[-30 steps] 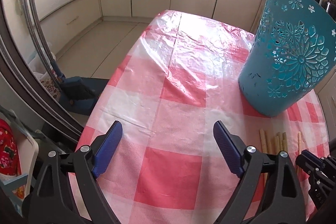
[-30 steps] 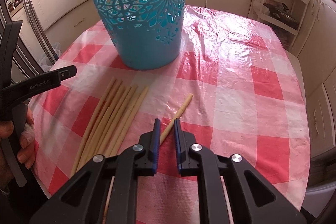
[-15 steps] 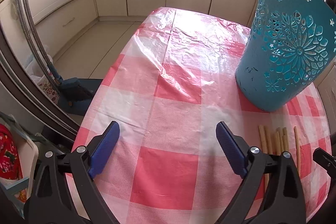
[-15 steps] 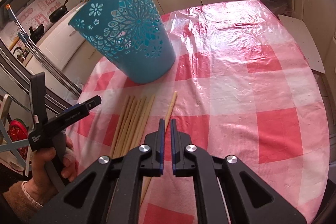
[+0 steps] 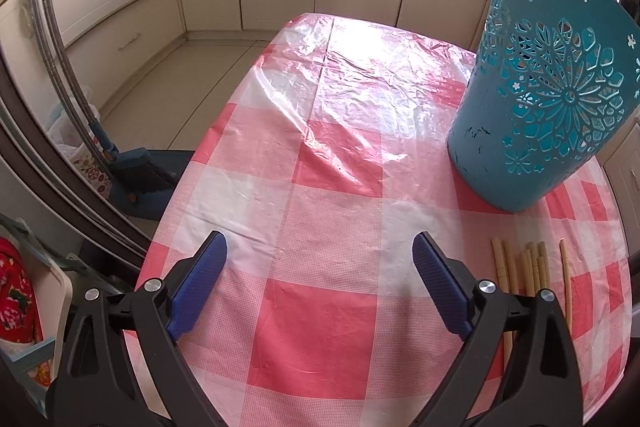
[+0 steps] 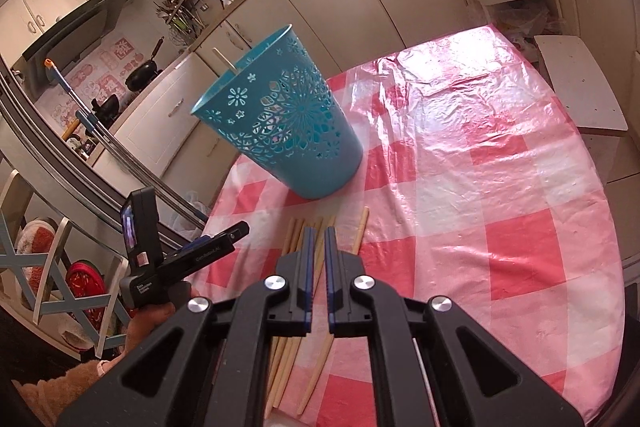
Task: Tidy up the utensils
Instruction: 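Close the right tool on the stick and lift it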
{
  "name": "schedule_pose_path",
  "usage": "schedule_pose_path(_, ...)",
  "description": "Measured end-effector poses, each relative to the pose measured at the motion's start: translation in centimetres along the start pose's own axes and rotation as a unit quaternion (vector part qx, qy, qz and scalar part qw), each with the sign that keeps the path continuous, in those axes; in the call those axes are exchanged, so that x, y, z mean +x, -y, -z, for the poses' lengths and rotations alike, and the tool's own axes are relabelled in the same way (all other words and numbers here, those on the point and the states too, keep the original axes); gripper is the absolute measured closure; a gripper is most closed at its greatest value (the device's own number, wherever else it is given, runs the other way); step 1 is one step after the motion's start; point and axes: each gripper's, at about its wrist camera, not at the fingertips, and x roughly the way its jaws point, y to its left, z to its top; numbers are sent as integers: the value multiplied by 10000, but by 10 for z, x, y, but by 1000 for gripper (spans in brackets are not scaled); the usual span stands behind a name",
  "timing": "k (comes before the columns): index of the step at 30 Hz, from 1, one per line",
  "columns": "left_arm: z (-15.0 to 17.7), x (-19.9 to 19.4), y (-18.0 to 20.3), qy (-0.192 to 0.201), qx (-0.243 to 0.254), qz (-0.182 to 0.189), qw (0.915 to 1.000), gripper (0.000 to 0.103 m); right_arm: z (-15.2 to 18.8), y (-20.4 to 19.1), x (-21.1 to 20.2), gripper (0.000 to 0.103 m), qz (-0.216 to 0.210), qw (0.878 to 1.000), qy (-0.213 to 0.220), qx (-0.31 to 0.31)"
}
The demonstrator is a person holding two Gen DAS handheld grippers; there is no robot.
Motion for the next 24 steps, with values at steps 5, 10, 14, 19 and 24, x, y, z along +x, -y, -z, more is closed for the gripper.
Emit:
schedule_pose_path(5, 0, 1, 1, -10, 30, -32, 10000, 13, 9, -7, 33, 84, 660, 9950, -709, -258)
schedule_pose_path(10, -1, 0, 0, -3, 27, -15, 10000, 13, 16, -22, 56, 57, 1246, 9864, -721, -797)
schedule_pose_path(14, 0, 0, -1, -6, 40, -21, 10000, 12, 18, -24, 75, 69, 1698, 9757, -871, -1074)
schedule_pose_path(19, -1, 0, -1, -2, 33, -1, 10000, 12, 27, -38, 87, 94, 1998, 9595, -766, -1831)
schedule_pose_path(24, -1, 0, -1, 0, 30, 7, 10000, 12, 28, -29, 74, 97, 1637, 9704, -911, -1525)
